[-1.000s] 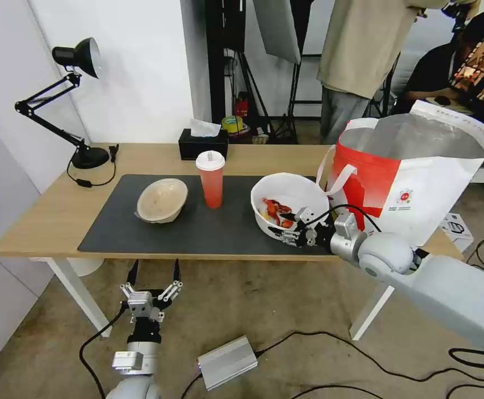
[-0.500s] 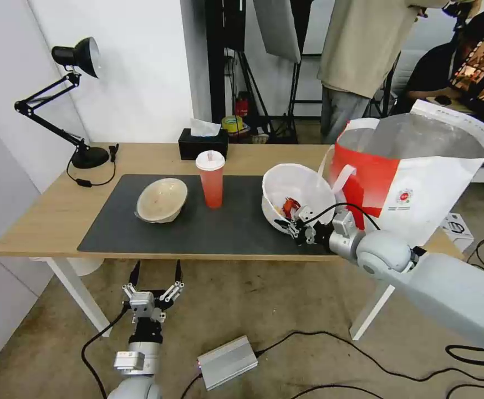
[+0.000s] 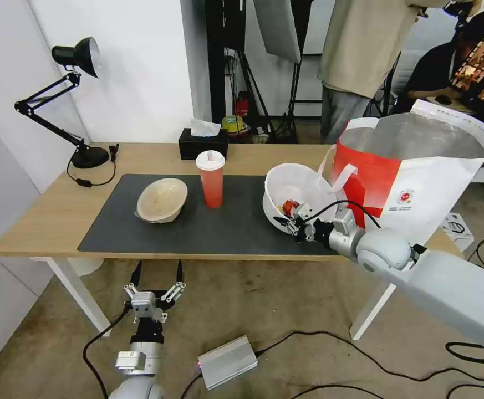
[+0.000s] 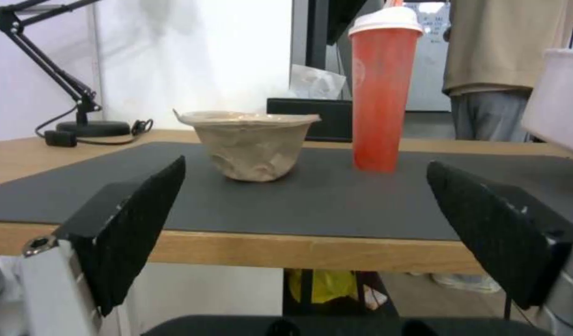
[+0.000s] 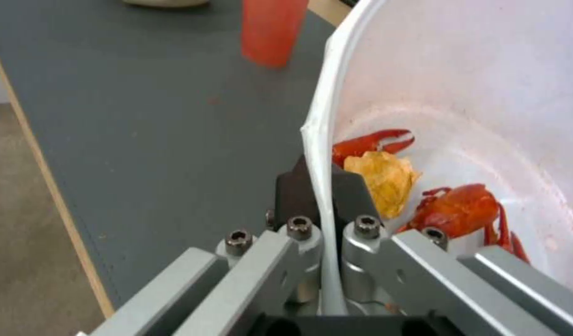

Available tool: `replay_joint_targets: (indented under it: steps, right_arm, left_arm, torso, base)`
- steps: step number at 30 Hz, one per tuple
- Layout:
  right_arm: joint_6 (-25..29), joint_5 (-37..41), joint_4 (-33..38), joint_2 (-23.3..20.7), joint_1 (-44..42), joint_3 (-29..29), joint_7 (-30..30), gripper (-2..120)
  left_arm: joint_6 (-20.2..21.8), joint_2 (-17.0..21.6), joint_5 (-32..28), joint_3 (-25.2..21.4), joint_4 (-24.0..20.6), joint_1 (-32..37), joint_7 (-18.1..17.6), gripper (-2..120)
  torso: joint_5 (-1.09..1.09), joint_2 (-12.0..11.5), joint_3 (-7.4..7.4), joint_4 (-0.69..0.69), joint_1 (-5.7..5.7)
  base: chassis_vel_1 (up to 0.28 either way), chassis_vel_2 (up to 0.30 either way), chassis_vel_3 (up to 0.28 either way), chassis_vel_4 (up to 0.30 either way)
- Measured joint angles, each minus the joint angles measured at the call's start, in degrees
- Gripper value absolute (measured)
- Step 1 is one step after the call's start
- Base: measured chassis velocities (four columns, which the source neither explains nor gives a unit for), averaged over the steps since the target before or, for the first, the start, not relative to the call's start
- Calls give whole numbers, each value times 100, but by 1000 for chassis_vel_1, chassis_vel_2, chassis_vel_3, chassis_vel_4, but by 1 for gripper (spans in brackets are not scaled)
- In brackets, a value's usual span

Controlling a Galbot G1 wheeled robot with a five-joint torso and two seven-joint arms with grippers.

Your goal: Pick up the trash from the table and place it into the takeout bag.

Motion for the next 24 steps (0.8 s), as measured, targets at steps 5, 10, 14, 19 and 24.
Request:
replay_joint_targets:
  steps: [5, 10, 14, 19, 24]
  right_arm:
    - [13, -29, 67, -27, 24, 0, -1, 0]
    - [16, -82, 171, -39, 35, 0, -2, 0]
    - [16, -95, 269, -67, 37, 0, 0, 0]
    - [17, -94, 400, -93, 38, 0, 8, 0]
    - [16, -93, 486, -97, 31, 3, 17, 0]
  left_arm:
    - [0, -2, 4, 0, 13, -2, 4, 100]
    - [0, -4, 5, -6, 16, -11, 9, 100]
    - [0, -13, 7, -9, 16, -9, 12, 100]
    - [-2, -19, 9, -20, 17, 4, 13, 100]
    - [-2, -20, 10, -32, 17, 2, 14, 100]
  torso:
    - [0, 0, 0, 0, 0]
    - [0, 0, 0, 0, 0]
    - [0, 0, 0, 0, 0]
    - [0, 0, -1, 0, 0]
    - [0, 0, -1, 0, 0]
  base:
    - [0, 0, 0, 0]
    - [0, 0, 0, 0]
    - [0, 0, 0, 0]
    - [0, 0, 0, 0]
    - [0, 0, 0, 0]
